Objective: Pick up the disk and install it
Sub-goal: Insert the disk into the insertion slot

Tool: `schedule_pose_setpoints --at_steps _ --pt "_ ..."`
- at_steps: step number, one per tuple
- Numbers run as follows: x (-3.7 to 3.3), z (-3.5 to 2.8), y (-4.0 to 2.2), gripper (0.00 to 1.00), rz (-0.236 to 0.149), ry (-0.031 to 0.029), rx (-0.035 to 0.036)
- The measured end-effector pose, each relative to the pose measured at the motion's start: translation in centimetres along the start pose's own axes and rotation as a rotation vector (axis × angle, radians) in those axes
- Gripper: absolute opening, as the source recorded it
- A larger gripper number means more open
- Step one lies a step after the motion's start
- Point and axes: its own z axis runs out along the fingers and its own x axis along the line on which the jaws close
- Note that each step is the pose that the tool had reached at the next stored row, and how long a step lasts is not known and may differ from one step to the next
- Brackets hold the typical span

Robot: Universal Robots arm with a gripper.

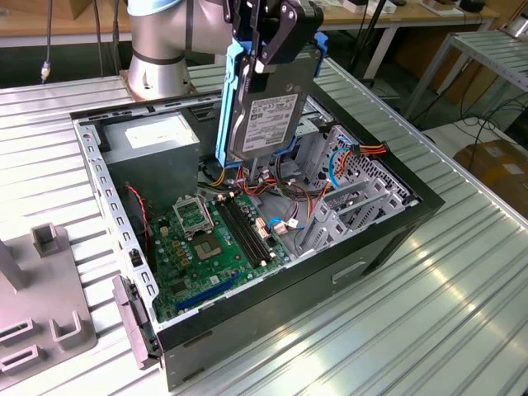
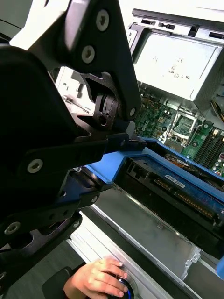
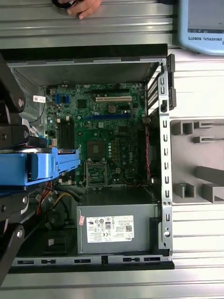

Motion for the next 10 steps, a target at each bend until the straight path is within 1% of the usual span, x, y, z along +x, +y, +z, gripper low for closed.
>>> schedule_pose_setpoints --at_steps 5,10 --pt "0.66 0.01 -0.08 0.37 0.0 0.0001 -0.0001" --pt "0.88 0.01 -0.17 0.37 0.0 0.0001 -0.0001"
